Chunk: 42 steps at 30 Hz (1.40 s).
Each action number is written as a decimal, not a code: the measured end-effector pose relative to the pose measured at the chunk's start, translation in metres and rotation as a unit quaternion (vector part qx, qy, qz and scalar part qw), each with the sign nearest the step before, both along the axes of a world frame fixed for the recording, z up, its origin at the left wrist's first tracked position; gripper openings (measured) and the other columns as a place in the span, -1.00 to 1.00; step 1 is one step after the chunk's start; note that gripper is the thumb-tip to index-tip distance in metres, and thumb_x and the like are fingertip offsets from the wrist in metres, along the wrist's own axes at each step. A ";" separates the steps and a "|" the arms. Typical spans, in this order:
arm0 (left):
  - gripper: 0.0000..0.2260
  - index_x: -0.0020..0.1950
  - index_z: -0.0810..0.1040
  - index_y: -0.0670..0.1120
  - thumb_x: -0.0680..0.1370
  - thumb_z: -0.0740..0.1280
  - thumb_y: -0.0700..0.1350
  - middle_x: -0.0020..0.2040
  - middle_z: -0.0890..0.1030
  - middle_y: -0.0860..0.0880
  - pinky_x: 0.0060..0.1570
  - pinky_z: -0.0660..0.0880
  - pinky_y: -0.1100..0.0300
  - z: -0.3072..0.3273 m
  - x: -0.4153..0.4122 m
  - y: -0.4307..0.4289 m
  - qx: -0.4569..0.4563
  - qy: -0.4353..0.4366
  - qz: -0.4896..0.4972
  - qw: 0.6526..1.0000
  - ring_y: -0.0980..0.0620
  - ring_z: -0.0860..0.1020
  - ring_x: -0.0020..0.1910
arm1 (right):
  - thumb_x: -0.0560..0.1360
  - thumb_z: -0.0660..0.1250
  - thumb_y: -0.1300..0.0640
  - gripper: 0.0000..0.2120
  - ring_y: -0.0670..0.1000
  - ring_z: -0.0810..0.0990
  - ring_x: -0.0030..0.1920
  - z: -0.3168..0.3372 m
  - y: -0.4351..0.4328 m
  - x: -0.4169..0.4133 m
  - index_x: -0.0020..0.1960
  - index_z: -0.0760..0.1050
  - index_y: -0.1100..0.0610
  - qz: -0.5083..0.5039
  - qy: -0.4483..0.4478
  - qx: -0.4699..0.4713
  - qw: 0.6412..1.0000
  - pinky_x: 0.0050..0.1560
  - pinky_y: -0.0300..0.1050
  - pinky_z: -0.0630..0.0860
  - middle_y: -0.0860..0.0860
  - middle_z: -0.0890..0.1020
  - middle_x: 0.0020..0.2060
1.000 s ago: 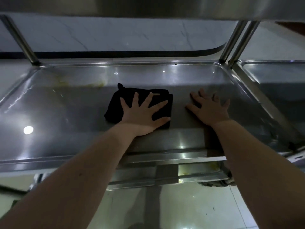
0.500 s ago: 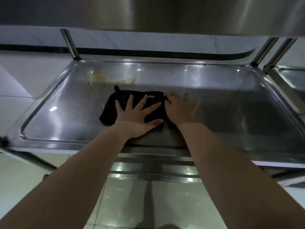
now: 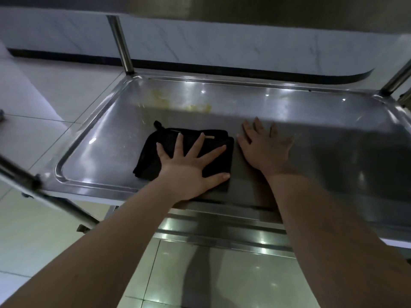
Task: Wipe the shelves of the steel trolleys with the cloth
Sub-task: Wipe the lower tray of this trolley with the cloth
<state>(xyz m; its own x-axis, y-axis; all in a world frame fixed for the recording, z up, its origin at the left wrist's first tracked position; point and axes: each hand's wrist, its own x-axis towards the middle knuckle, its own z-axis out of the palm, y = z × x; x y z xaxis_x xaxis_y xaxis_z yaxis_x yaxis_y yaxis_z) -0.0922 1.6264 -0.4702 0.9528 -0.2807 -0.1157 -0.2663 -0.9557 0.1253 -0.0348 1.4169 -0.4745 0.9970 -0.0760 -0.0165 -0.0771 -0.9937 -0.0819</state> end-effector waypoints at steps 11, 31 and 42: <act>-0.31 0.44 -0.18 0.50 0.34 -0.11 0.61 0.60 -0.19 0.11 0.18 -0.33 -0.57 0.009 0.157 -0.026 0.022 0.008 0.027 0.999 -0.30 -0.25 0.53 | 0.59 -0.18 -0.31 -0.48 0.26 -0.09 0.55 -0.008 0.001 0.003 0.54 -0.10 -0.29 0.003 -0.012 -0.029 0.999 0.34 0.53 -0.16 -0.19 -0.09 0.57; -0.40 0.30 -0.37 0.59 0.28 -0.31 0.60 0.58 -0.27 0.13 0.31 -0.33 -0.46 0.007 -0.024 0.084 0.017 0.002 -0.006 1.000 -0.23 -0.29 0.54 | 0.62 -0.15 -0.24 -0.45 0.35 -0.11 0.53 0.022 0.050 0.002 0.58 -0.09 -0.16 0.032 -0.058 -0.114 0.991 0.39 0.51 -0.19 -0.03 0.02 0.59; -0.28 0.34 -0.31 0.58 0.20 -0.29 0.66 0.58 -0.24 0.17 0.17 -0.41 -0.53 0.000 0.029 0.090 0.018 -0.006 0.045 0.999 -0.27 -0.31 0.52 | 0.61 -0.20 -0.28 -0.46 0.28 -0.09 0.55 -0.005 0.096 0.019 0.57 -0.09 -0.21 0.050 0.002 -0.004 0.999 0.42 0.43 -0.12 -0.09 -0.06 0.59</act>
